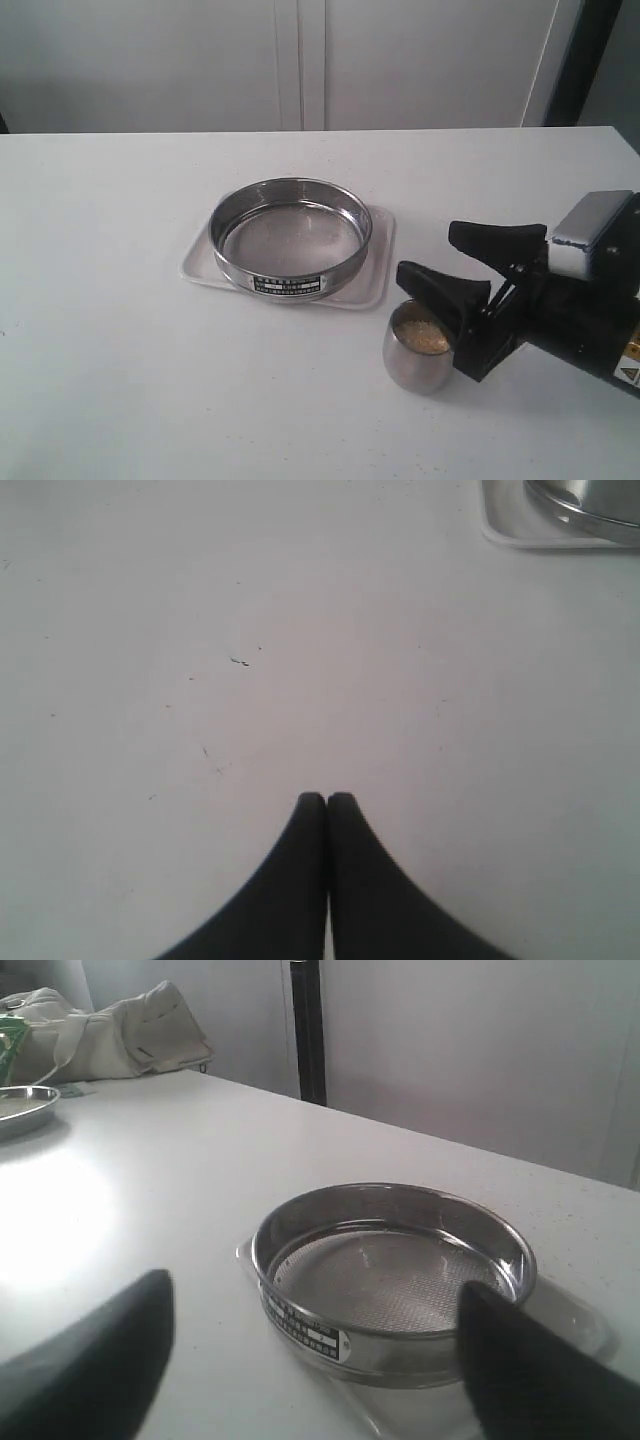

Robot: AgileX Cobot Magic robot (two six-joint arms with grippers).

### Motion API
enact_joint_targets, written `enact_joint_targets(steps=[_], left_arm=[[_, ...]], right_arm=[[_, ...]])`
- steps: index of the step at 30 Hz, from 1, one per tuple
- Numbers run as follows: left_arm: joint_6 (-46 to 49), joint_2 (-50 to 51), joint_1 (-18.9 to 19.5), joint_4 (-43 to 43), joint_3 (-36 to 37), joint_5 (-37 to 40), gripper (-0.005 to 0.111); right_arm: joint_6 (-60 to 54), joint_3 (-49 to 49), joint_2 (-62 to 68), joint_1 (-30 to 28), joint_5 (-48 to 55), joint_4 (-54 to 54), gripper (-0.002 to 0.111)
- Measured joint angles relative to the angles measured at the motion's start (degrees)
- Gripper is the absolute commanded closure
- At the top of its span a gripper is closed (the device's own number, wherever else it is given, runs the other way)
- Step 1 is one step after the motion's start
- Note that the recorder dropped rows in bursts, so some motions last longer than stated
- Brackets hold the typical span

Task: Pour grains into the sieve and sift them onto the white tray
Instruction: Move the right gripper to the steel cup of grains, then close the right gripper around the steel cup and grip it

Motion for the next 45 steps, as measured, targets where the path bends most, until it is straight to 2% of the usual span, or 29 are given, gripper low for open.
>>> enact_joint_targets(steps=[2,4,19,45], left_arm=[[0.00,0.00,0.00,0.00,0.00,0.00,0.107],[0.00,0.00,0.00,0.00,0.00,0.00,0.107],[0.00,0.00,0.00,0.00,0.00,0.00,0.107],[0.00,0.00,0.00,0.00,0.00,0.00,0.107]], right_arm=[[-0.41,-0.12,1.26,0.00,-0.11,-0.23,0.010],[-0.67,-0.51,2.75,0.24,-0.11,-0.38,0.008],[-7.58,-1.86,10.86,3.06,6.45,2.01,0.008],[-14.32,-3.12,24.66,3.06,6.09,5.85,0.010]])
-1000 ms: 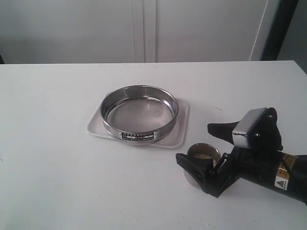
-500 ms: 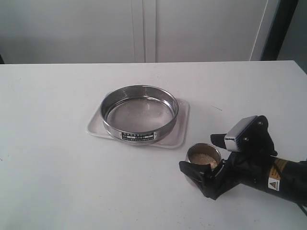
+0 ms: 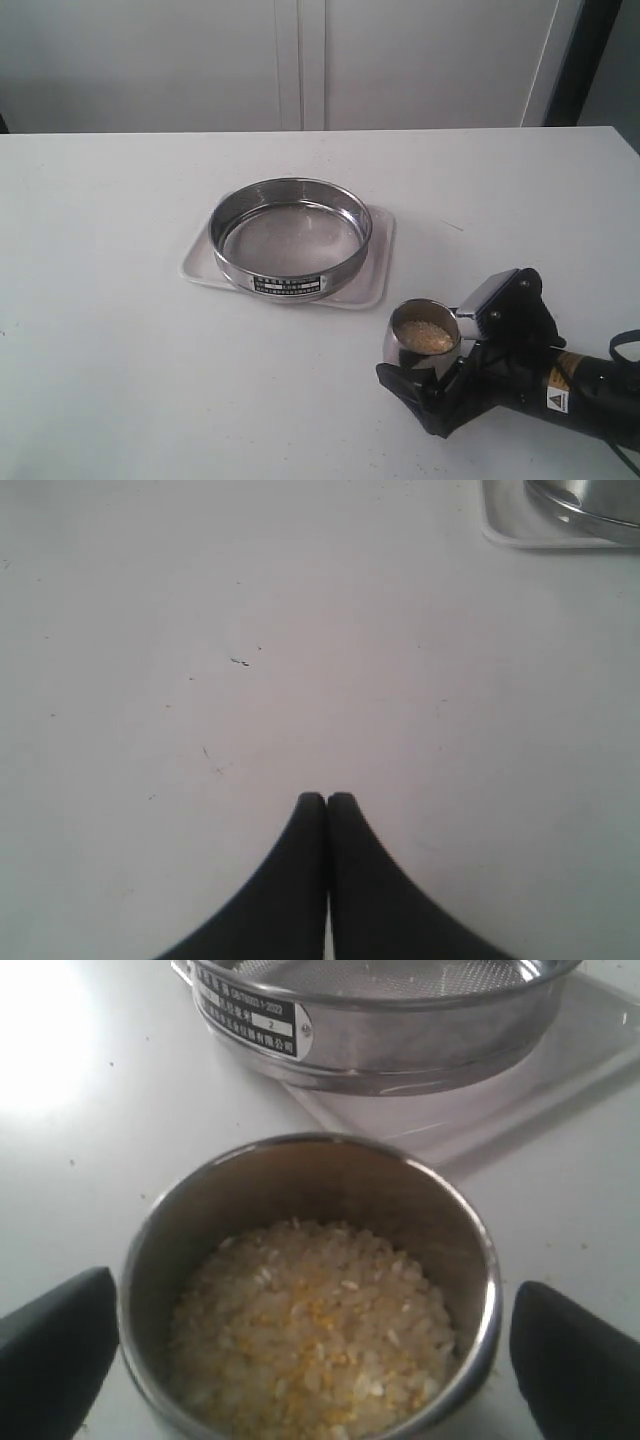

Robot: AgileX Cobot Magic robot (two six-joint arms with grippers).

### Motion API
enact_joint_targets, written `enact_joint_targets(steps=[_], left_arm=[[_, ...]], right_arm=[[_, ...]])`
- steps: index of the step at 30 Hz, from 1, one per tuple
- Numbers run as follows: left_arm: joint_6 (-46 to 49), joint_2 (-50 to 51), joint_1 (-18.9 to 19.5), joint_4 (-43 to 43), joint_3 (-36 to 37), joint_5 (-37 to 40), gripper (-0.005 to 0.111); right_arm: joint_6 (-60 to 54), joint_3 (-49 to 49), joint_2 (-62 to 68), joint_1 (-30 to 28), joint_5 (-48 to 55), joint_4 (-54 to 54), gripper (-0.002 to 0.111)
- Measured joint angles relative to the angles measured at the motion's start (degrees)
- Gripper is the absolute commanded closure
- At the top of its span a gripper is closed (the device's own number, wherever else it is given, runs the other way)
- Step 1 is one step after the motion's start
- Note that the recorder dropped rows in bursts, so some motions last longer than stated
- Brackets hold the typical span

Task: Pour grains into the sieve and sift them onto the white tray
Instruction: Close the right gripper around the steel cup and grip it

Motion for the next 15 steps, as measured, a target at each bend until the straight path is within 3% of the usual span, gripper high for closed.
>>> enact_joint_targets(steps=[8,14,15], left_arm=[[0.00,0.00,0.00,0.00,0.00,0.00,0.107],[0.00,0.00,0.00,0.00,0.00,0.00,0.107],[0.00,0.00,0.00,0.00,0.00,0.00,0.107]], right_arm=[[-1.28,-2.48,3.72,0.00,-0.99,0.81,0.010],[-1.28,-2.70,4.22,0.00,-1.20,0.94,0.028],[-1.38,-2.70,4.22,0.11,-1.20,0.94,0.039]])
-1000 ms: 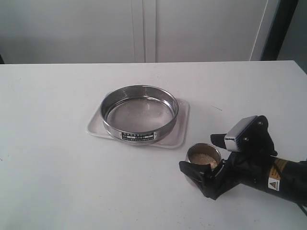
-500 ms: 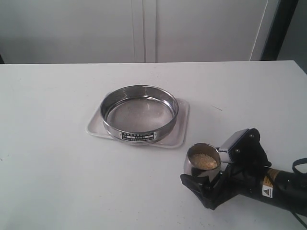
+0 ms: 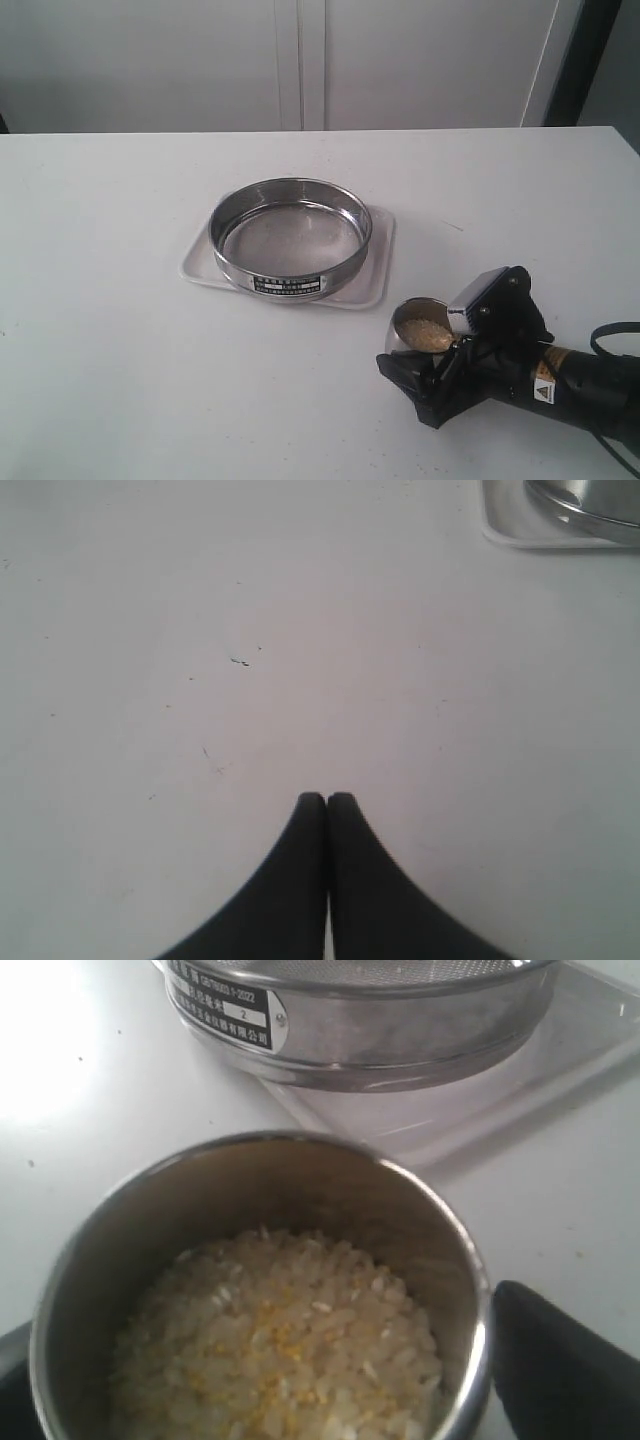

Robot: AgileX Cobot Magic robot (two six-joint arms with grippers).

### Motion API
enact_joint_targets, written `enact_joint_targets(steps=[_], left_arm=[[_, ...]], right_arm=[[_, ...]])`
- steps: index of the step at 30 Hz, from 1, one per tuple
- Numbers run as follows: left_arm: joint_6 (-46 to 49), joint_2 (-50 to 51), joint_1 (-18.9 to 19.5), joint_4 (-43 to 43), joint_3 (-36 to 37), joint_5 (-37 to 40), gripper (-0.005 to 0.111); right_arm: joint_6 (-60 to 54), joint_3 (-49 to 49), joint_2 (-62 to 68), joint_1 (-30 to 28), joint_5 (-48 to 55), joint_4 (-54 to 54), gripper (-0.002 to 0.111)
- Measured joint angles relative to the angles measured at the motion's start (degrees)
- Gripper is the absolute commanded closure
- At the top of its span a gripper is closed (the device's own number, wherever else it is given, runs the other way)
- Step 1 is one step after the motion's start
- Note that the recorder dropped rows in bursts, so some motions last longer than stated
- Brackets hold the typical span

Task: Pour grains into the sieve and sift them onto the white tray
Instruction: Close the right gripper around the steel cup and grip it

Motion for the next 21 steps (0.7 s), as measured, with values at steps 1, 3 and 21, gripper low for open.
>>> enact_joint_targets(steps=[1,3,21], left_arm=[[0.00,0.00,0.00,0.00,0.00,0.00,0.107],[0.00,0.00,0.00,0.00,0.00,0.00,0.107],[0.00,0.00,0.00,0.00,0.00,0.00,0.107]], right_arm=[[0.00,-0.04,0.00,0.10,0.00,0.00,0.048],[0.00,-0.14,0.00,0.10,0.27,0.00,0.073],[-0.24,-1.04,-0.31,0.10,3.46,-0.10,0.108]])
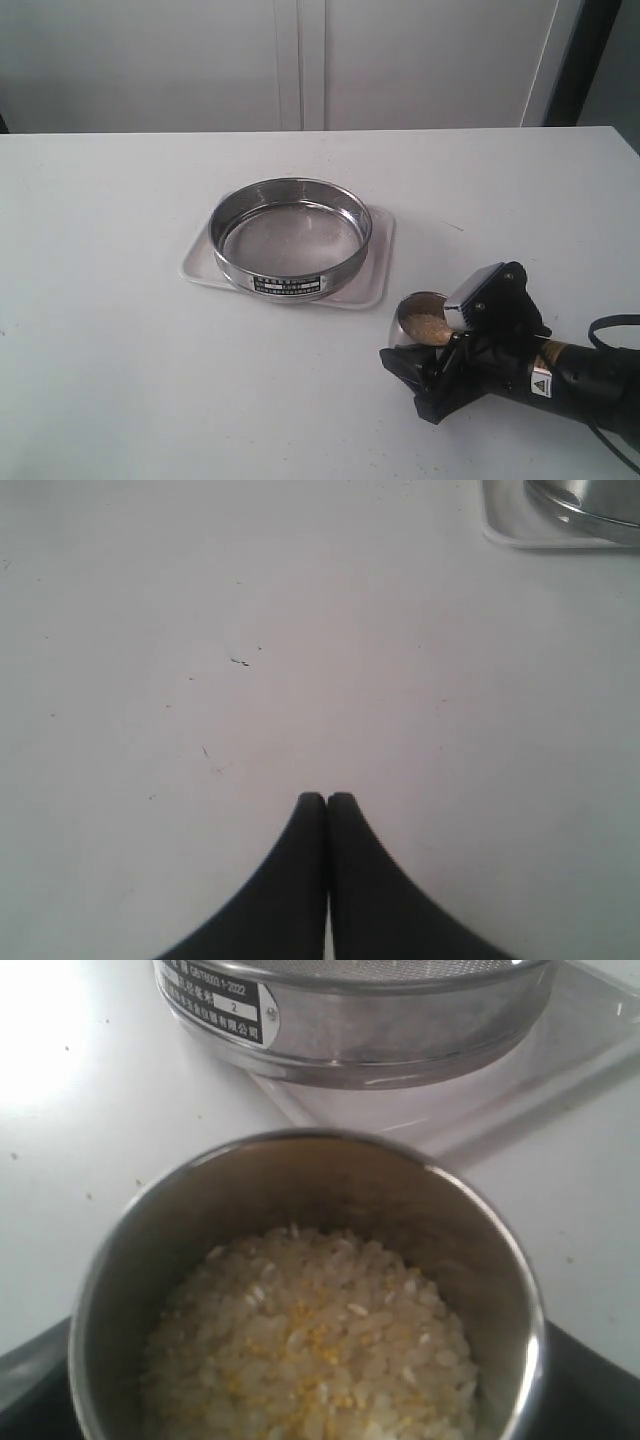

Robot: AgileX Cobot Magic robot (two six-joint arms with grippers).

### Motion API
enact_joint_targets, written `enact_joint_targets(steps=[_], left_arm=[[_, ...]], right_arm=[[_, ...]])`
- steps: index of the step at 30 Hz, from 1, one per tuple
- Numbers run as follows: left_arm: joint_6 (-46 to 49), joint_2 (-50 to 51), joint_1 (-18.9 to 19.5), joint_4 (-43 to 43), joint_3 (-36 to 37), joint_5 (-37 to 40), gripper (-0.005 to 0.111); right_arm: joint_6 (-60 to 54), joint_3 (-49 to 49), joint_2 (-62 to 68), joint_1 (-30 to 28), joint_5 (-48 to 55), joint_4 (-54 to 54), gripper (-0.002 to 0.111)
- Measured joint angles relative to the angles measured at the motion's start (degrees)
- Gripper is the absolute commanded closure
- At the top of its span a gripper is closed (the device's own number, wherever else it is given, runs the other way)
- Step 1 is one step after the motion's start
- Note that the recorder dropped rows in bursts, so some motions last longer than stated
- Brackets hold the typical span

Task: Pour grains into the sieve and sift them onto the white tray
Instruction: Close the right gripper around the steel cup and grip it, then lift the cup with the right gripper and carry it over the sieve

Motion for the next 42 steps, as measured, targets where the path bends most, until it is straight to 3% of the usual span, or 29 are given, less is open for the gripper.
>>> enact_joint_targets(steps=[9,20,35,42], left_arm=[[0.00,0.00,0.00,0.00,0.00,0.00,0.107],[0.00,0.00,0.00,0.00,0.00,0.00,0.107],[0.00,0.00,0.00,0.00,0.00,0.00,0.107],[0.00,0.00,0.00,0.00,0.00,0.00,0.107]], right_arm=[[0.00,0.00,-0.65,0.00,0.04,0.10,0.108],[0.85,0.00,-8.48,0.00,8.68,-0.63,0.108],[12.96,0.15,-21.99,0.00,11.49,-4.41,0.108],[23.00,-2.53,-26.23,0.00,19.99,-11.81,0.108]])
